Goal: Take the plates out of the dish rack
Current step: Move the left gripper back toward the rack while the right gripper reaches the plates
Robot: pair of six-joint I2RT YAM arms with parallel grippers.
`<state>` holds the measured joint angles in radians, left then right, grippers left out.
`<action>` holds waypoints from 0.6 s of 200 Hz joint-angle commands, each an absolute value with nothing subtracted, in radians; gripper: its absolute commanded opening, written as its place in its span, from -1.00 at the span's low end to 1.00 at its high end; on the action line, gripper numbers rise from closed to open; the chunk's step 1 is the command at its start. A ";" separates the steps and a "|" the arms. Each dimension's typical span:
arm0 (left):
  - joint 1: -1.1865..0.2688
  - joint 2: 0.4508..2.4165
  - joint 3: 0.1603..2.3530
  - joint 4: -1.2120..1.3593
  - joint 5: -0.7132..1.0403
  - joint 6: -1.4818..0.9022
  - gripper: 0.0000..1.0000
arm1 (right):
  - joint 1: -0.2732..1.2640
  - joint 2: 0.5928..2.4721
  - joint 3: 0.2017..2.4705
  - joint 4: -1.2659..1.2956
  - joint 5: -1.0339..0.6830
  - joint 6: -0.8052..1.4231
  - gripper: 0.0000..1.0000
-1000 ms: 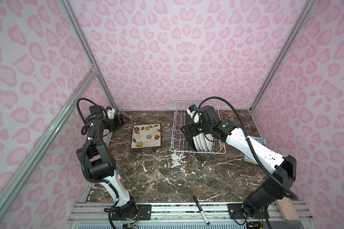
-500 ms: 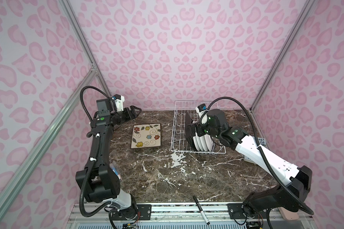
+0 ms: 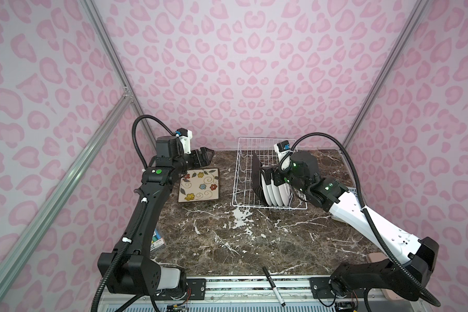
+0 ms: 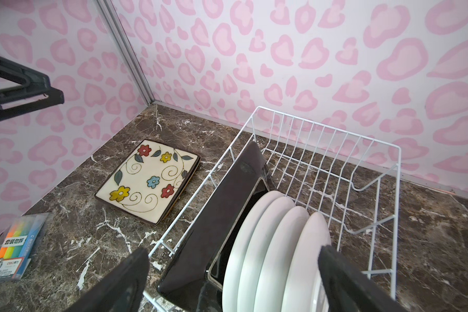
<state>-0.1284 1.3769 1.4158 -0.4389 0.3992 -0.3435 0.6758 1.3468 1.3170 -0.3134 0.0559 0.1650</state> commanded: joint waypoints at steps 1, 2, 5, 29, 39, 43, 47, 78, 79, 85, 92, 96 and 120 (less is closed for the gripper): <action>-0.180 1.373 1.410 -0.396 0.320 -0.379 0.83 | 0.674 1.337 1.307 -0.297 0.063 0.167 0.98; -0.183 1.374 1.410 -0.396 0.319 -0.381 0.83 | 0.674 1.336 1.307 -0.298 0.062 0.167 0.98; -0.190 1.377 1.411 -0.395 0.319 -0.386 0.83 | 0.673 1.334 1.308 -0.302 0.060 0.166 0.98; -0.248 1.418 1.424 -0.407 0.322 -0.391 0.81 | 0.663 1.331 1.327 -0.364 0.036 0.169 0.98; -0.269 1.444 1.440 -0.428 0.326 -0.385 0.81 | 0.653 1.327 1.329 -0.379 0.023 0.182 0.98; -0.276 1.453 1.447 -0.438 0.328 -0.383 0.80 | 0.649 1.325 1.328 -0.382 0.020 0.189 0.98; -0.284 1.464 1.454 -0.446 0.328 -0.381 0.80 | 0.644 1.322 1.326 -0.381 0.014 0.195 0.98; -0.347 1.532 1.511 -0.495 0.328 -0.381 0.77 | 0.612 1.288 1.301 -0.376 -0.005 0.217 0.98; -0.348 1.534 1.512 -0.496 0.327 -0.382 0.76 | 0.611 1.288 1.299 -0.376 -0.005 0.218 0.98; -0.358 1.545 1.520 -0.498 0.324 -0.388 0.74 | 0.606 1.281 1.291 -0.378 -0.007 0.218 0.98; -0.368 1.555 1.525 -0.498 0.322 -0.400 0.71 | 0.598 1.274 1.284 -0.379 -0.007 0.218 0.98; -0.374 1.561 1.526 -0.497 0.322 -0.408 0.70 | 0.596 1.270 1.282 -0.383 -0.008 0.217 0.98; -0.399 1.608 1.538 -0.497 0.346 -0.447 0.54 | 0.574 1.250 1.257 -0.384 -0.008 0.222 0.98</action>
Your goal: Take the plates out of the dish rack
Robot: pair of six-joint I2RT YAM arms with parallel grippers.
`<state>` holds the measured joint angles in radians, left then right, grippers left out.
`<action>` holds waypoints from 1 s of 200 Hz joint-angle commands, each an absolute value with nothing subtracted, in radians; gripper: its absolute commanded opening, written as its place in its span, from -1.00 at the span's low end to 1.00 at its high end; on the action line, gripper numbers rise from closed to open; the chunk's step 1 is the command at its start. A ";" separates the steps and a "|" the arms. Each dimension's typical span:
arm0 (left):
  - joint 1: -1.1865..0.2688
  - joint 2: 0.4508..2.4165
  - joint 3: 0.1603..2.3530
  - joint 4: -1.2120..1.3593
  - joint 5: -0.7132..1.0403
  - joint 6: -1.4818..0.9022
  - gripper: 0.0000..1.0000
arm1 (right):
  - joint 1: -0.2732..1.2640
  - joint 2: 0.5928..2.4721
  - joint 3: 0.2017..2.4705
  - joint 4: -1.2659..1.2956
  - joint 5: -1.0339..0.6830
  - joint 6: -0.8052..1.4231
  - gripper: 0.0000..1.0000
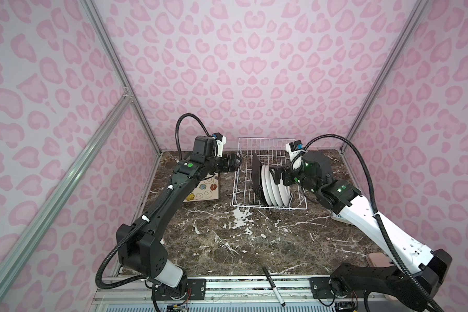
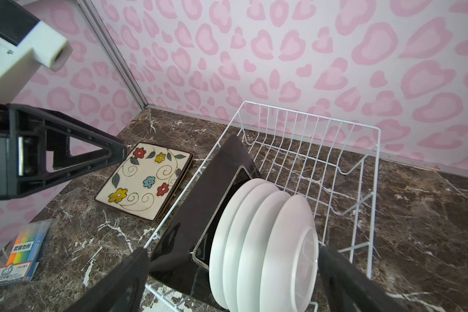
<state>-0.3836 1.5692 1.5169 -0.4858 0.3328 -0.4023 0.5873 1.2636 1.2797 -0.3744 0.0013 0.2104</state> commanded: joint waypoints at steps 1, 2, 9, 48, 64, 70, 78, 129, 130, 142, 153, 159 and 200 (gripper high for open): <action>-0.400 1.609 1.538 -0.497 0.346 -0.448 0.54 | 0.573 1.250 1.256 -0.384 -0.008 0.221 0.98; -0.402 1.612 1.539 -0.498 0.346 -0.449 0.54 | 0.573 1.248 1.255 -0.384 -0.009 0.222 0.98; -0.411 1.626 1.541 -0.499 0.348 -0.455 0.53 | 0.568 1.242 1.248 -0.381 -0.009 0.222 0.98; -0.456 1.713 1.583 -0.507 0.377 -0.483 0.39 | 0.542 1.226 1.227 -0.380 -0.005 0.219 0.98; -0.472 1.745 1.615 -0.521 0.380 -0.482 0.36 | 0.534 1.223 1.224 -0.390 -0.004 0.219 0.98; -0.478 1.759 1.624 -0.522 0.381 -0.479 0.34 | 0.535 1.220 1.221 -0.390 -0.004 0.220 0.98; -0.483 1.773 1.634 -0.526 0.380 -0.476 0.29 | 0.531 1.216 1.217 -0.391 -0.001 0.221 0.98; -0.494 1.846 1.668 -0.571 0.358 -0.477 0.03 | 0.525 1.198 1.193 -0.384 0.003 0.228 0.98; -0.494 1.847 1.668 -0.572 0.358 -0.477 0.03 | 0.525 1.198 1.193 -0.384 0.003 0.228 0.98; -0.494 1.857 1.674 -0.584 0.352 -0.473 0.03 | 0.522 1.198 1.193 -0.384 0.003 0.228 0.98; -0.494 1.865 1.678 -0.592 0.349 -0.471 -0.01 | 0.521 1.198 1.192 -0.383 0.003 0.229 0.98; -0.494 1.867 1.678 -0.591 0.351 -0.471 -0.02 | 0.521 1.197 1.192 -0.382 0.002 0.229 0.98; -0.498 1.889 1.677 -0.587 0.364 -0.481 -0.20 | 0.520 1.203 1.190 -0.379 0.000 0.232 0.98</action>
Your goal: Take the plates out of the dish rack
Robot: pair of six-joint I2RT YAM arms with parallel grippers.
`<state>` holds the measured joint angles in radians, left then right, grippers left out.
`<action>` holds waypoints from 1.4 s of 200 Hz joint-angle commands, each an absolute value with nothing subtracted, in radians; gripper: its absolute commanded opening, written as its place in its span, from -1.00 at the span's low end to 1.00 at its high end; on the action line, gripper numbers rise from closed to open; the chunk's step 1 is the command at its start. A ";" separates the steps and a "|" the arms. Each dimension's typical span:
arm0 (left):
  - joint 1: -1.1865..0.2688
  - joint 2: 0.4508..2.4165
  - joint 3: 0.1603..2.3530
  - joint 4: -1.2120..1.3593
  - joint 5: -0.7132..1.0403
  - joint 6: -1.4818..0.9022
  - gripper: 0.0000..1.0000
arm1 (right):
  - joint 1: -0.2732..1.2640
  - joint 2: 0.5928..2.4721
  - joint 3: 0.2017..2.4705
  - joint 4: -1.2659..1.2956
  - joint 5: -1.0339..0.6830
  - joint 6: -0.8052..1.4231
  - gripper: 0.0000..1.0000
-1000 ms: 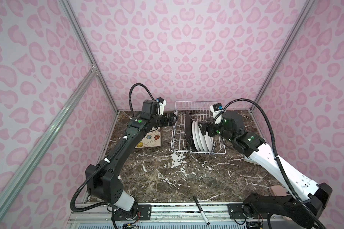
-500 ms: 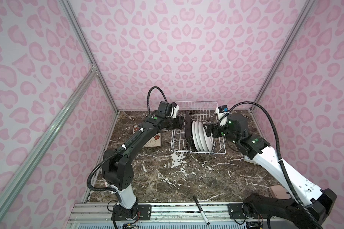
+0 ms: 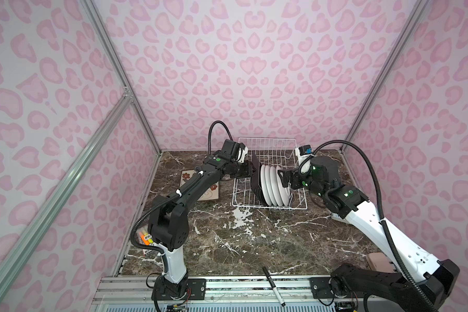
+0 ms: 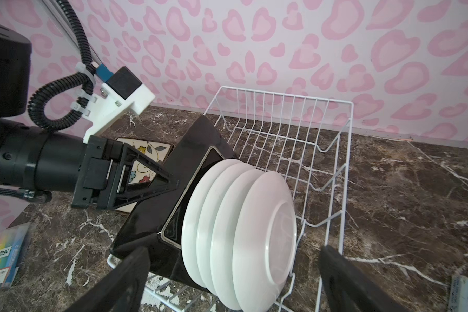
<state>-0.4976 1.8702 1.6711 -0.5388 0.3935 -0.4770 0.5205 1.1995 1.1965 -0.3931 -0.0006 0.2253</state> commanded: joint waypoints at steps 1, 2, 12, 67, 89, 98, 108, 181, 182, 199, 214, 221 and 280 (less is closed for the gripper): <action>-0.498 1.890 1.678 -0.587 0.364 -0.481 -0.20 | 0.520 1.204 1.190 -0.378 0.000 0.232 0.98; -0.498 1.890 1.677 -0.587 0.365 -0.481 -0.20 | 0.520 1.205 1.190 -0.378 0.000 0.232 0.98; -0.502 1.893 1.679 -0.585 0.365 -0.486 -0.22 | 0.519 1.208 1.190 -0.376 0.000 0.232 0.98; -0.512 1.910 1.669 -0.573 0.351 -0.511 -0.33 | 0.519 1.212 1.194 -0.365 0.000 0.233 0.98; -0.512 1.914 1.667 -0.569 0.342 -0.517 -0.39 | 0.518 1.206 1.190 -0.359 0.005 0.230 0.98; -0.512 1.917 1.667 -0.568 0.341 -0.521 -0.42 | 0.517 1.206 1.189 -0.360 0.004 0.229 0.98; -0.513 1.922 1.668 -0.568 0.342 -0.527 -0.42 | 0.516 1.206 1.189 -0.363 0.003 0.228 0.98; -0.512 1.924 1.664 -0.566 0.336 -0.567 -0.68 | 0.513 1.210 1.191 -0.361 0.000 0.224 0.98; -0.512 1.924 1.664 -0.567 0.336 -0.567 -0.68 | 0.513 1.210 1.191 -0.361 0.000 0.224 0.98; -0.513 1.921 1.663 -0.563 0.336 -0.582 -0.79 | 0.512 1.209 1.193 -0.360 0.000 0.223 0.98; -0.512 1.918 1.663 -0.558 0.340 -0.597 -0.92 | 0.512 1.207 1.194 -0.359 0.002 0.222 0.98; -0.513 1.916 1.664 -0.556 0.341 -0.605 -0.92 | 0.512 1.207 1.194 -0.359 0.002 0.221 0.98; -0.512 1.857 1.634 -0.469 0.386 -0.690 -0.92 | 0.509 1.198 1.199 -0.369 0.011 0.219 0.98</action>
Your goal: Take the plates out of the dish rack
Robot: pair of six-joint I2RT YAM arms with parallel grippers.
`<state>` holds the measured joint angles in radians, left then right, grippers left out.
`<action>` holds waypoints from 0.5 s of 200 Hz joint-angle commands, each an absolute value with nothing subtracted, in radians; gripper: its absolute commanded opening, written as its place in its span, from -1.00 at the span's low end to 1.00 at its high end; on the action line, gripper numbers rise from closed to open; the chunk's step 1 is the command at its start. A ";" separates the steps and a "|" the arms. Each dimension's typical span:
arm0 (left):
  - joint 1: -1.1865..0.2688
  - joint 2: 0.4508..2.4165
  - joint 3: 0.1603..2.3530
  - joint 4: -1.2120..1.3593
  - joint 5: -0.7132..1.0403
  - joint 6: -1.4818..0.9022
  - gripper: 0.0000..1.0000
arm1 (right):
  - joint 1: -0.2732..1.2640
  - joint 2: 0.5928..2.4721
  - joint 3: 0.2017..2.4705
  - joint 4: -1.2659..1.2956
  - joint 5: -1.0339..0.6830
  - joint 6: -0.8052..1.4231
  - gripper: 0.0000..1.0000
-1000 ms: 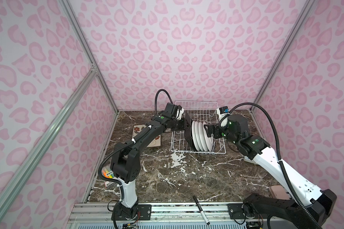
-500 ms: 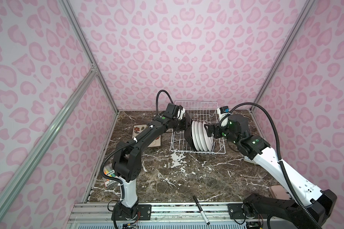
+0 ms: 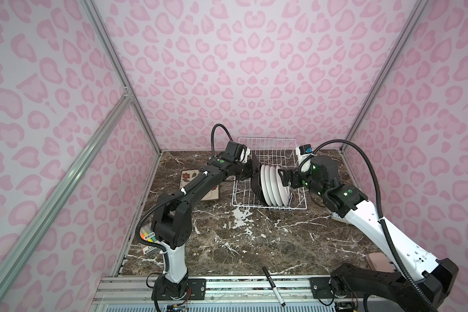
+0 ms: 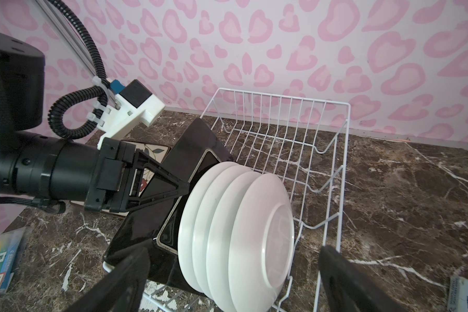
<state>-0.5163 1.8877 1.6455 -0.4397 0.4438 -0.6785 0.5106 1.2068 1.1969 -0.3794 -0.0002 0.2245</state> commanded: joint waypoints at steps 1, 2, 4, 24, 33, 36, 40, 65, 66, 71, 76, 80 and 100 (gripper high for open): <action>-0.512 1.856 1.635 -0.468 0.386 -0.691 -0.92 | 0.509 1.198 1.199 -0.370 0.012 0.219 0.98; -0.512 1.854 1.636 -0.468 0.386 -0.692 -0.93 | 0.509 1.198 1.199 -0.369 0.012 0.219 0.98; -0.513 1.851 1.636 -0.466 0.387 -0.694 -0.92 | 0.509 1.197 1.198 -0.369 0.012 0.219 0.98; -0.512 1.829 1.652 -0.460 0.388 -0.703 -0.92 | 0.508 1.193 1.197 -0.367 0.012 0.222 0.98; -0.512 1.820 1.662 -0.466 0.385 -0.703 -0.92 | 0.509 1.193 1.198 -0.366 0.012 0.222 0.98; -0.512 1.818 1.665 -0.468 0.384 -0.703 -0.92 | 0.509 1.192 1.198 -0.365 0.011 0.223 0.98; -0.512 1.814 1.670 -0.471 0.382 -0.702 -0.93 | 0.509 1.193 1.198 -0.364 0.010 0.224 0.98; -0.512 1.791 1.686 -0.490 0.373 -0.700 -0.92 | 0.509 1.193 1.197 -0.359 0.006 0.224 0.98; -0.512 1.790 1.687 -0.489 0.372 -0.700 -0.92 | 0.509 1.193 1.198 -0.359 0.006 0.224 0.98; -0.513 1.786 1.687 -0.492 0.370 -0.699 -0.93 | 0.509 1.193 1.199 -0.360 0.005 0.224 0.98; -0.513 1.781 1.686 -0.491 0.370 -0.699 -0.93 | 0.509 1.194 1.199 -0.360 0.005 0.224 0.98; -0.512 1.780 1.686 -0.491 0.369 -0.701 -0.92 | 0.509 1.193 1.199 -0.359 0.006 0.224 0.98; -0.512 1.770 1.687 -0.489 0.370 -0.705 -0.92 | 0.509 1.195 1.200 -0.355 0.005 0.224 0.98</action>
<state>-0.5133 1.8050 1.6588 -0.5617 0.3653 -0.7029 0.5102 1.1938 1.1969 -0.3779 0.0067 0.2245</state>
